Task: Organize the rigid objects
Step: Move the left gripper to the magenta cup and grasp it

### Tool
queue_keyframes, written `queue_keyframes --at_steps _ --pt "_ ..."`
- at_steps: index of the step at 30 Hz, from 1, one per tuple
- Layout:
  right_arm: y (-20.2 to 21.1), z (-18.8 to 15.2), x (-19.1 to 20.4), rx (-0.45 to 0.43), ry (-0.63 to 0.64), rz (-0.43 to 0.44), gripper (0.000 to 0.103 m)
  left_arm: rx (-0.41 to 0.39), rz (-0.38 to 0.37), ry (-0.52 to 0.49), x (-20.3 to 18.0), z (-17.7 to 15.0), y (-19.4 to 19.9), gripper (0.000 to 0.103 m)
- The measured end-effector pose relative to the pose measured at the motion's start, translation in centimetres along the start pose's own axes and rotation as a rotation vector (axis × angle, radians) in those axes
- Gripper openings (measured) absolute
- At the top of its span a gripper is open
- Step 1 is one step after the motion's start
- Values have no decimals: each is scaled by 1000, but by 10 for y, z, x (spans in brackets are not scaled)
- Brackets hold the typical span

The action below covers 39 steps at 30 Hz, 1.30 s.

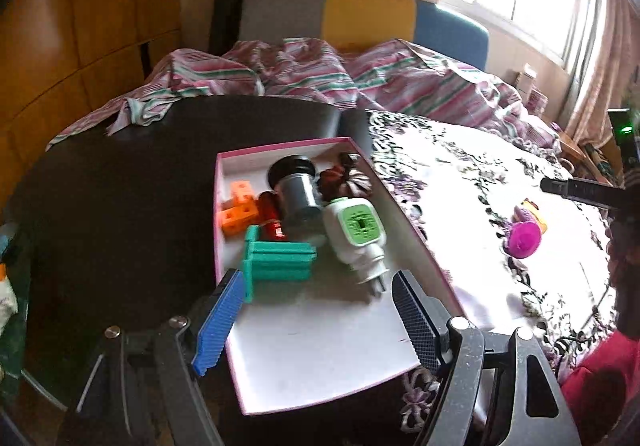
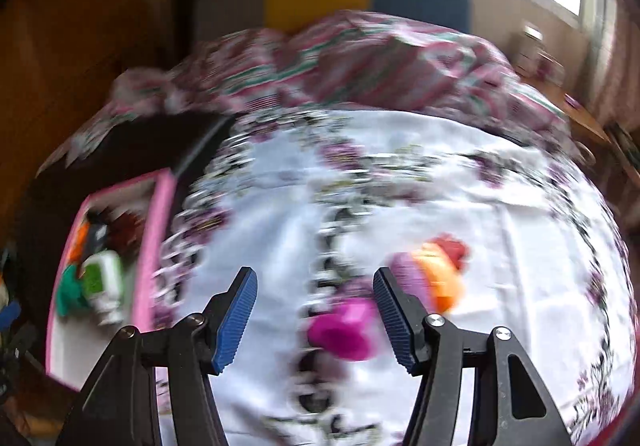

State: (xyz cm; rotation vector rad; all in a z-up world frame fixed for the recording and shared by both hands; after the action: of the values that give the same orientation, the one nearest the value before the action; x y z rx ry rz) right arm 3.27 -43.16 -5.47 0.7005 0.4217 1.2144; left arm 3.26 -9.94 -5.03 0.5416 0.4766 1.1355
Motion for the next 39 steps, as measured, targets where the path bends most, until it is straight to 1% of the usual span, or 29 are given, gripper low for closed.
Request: queue_keyframes --at_steps 2,3,5,6,7,8,9,10,12,13,15,17,20,23,25,27,29,32,37,39 --pt "-1 2 -32 -20 -76 -45 61 0 -18 -8 -8 4 -2 76" --pt "-3 2 -53 -30 -130 -81 61 -1 -29 -11 -12 5 -2 76" --pt "-8 -3 -85 -42 -210 -146 61 -1 -60 -24 -23 8 -3 76" --pt "-10 -8 -101 -51 -258 -165 61 0 -72 -37 -30 10 -4 76" --pt "-12 -16 -117 -52 -321 -184 61 0 -83 -50 -38 11 -6 76" --pt "-16 -23 -132 -14 -393 -208 61 3 -99 -67 -48 12 -8 76" --pt "-15 -27 -142 -10 -464 -201 61 8 -114 -83 -57 13 -11 76" --pt "-11 -29 -152 -30 -528 -196 61 13 -127 -96 -65 13 -14 76" --pt "-10 -32 -159 -21 -537 -221 62 36 -162 -116 -85 13 -22 77" --pt "-11 -33 -160 -10 -547 -215 61 59 -194 -122 -98 13 -28 77" --pt "-13 -34 -160 -6 -569 -174 62 81 -231 -128 -114 13 -37 77" --pt "-17 -32 -156 12 -545 -184 62 115 -258 -147 -134 11 -47 77" --pt "-17 -32 -153 11 -534 -166 62 125 -285 -185 -161 9 -58 78" --pt "-18 -34 -153 10 -547 -157 62 140 -324 -201 -184 10 -70 84" --pt "-18 -34 -156 13 -565 -151 62 154 -346 -216 -199 12 -79 85" --pt "-18 -34 -158 10 -574 -151 62 163 -359 -228 -210 14 -87 89" --pt "-17 -34 -160 5 -584 -147 62 163 -372 -236 -223 16 -94 90" --pt "-18 -35 -162 7 -596 -145 62 165 -388 -257 -242 20 -105 91" --pt "-20 -35 -161 9 -604 -127 62 152 -389 -305 -266 25 -124 91" --pt "-20 -35 -161 7 -606 -121 62 160 -377 -331 -274 23 -136 92"
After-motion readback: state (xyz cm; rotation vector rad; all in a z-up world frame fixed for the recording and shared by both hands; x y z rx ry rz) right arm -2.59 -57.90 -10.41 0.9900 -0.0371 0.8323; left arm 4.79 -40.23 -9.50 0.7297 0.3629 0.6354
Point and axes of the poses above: each gripper's, at about its wrist camera, not at the fingertips, and y roughly against the way its jaws point, x to its left, z to its top, the point moved 3 cm from there along -y, roughly the way its jaws point, and after that the axes turned 6 degrees about -x, right-handed, at the moved point
